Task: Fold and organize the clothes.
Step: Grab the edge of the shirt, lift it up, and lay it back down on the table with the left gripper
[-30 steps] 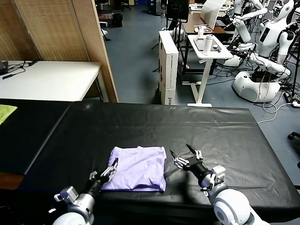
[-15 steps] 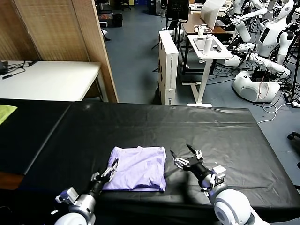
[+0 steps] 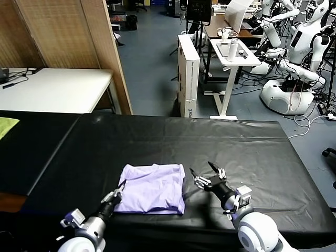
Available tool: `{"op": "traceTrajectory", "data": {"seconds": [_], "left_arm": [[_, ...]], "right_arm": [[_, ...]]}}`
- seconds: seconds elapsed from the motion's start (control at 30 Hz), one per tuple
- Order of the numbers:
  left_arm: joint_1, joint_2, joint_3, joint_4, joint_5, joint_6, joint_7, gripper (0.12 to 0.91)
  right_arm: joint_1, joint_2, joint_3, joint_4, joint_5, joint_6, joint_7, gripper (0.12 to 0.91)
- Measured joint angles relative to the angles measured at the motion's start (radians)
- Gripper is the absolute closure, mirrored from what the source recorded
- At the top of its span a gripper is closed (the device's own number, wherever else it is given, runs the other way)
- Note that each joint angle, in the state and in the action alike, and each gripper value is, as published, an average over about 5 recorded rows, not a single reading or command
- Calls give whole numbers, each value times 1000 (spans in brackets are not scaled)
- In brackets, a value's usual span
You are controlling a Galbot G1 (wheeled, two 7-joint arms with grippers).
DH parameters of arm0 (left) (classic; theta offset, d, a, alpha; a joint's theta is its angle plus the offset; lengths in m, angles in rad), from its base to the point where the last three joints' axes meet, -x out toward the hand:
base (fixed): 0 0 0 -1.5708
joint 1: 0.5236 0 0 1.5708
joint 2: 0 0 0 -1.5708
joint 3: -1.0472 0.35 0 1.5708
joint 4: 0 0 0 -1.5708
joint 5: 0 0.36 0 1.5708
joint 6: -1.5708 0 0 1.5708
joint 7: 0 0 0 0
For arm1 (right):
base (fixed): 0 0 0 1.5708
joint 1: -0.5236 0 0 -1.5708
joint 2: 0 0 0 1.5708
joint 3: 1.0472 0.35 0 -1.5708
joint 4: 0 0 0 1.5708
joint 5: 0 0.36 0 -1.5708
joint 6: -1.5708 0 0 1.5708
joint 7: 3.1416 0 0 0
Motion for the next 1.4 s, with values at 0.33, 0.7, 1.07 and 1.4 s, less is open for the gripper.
{"op": "traceTrajectory", "data": {"seconds": [0.33,0.7,1.07,1.4], "left_arm": [[-47,152,-86,-3,-2,3,-5,876],[-12,404,-278,19,-150,16,-10,876],[29,564,-441,-69,-264,60,-112,876],[-72,395,-123,-206,-145,91,-252,876]], "right_arm": [[-20,19,20,-17,-21,7,0,118],[-14,42,20,-37,-31,9,3,118],[-23,67,5,-53,-58,20,4,118],[-65,81,31,-38,-95,23,4,118]]}}
